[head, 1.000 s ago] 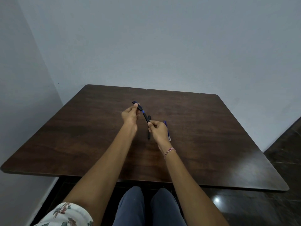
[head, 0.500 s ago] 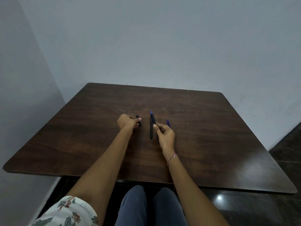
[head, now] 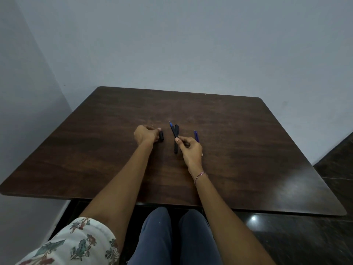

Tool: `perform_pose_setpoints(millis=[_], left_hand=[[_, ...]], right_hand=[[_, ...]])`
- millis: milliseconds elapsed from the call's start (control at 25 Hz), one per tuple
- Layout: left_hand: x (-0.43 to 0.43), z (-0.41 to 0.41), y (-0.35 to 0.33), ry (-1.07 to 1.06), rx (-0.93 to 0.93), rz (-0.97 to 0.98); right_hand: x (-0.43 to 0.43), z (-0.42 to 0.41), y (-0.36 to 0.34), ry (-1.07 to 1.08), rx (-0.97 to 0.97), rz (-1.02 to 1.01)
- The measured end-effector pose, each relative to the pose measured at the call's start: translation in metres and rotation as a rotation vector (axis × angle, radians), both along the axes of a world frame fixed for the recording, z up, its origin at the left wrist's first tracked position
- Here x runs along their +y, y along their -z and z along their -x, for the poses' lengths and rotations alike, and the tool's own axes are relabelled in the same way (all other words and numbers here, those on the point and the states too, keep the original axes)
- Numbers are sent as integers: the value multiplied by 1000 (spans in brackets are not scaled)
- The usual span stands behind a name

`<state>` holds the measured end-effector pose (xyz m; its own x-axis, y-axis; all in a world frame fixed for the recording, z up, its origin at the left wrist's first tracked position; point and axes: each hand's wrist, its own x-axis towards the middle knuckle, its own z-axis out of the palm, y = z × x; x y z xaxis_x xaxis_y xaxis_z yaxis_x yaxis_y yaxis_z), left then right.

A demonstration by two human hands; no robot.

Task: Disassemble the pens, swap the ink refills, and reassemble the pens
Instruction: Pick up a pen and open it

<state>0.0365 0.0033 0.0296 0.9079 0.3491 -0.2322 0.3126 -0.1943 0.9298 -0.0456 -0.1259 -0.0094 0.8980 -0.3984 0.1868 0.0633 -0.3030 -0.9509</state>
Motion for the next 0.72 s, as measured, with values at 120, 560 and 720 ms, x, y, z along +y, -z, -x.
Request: perform_pose_setpoints(millis=[120,560,720], left_hand=[[-6,14,4,41,-196,295],[-9,36,20,414,-253,943],[-10,35,22,361,-250,933]], right_hand=[[1,0,0,-6,7,-14],[-1,3,0,-91,32,-54],[-3,2,1,-93,33,-51]])
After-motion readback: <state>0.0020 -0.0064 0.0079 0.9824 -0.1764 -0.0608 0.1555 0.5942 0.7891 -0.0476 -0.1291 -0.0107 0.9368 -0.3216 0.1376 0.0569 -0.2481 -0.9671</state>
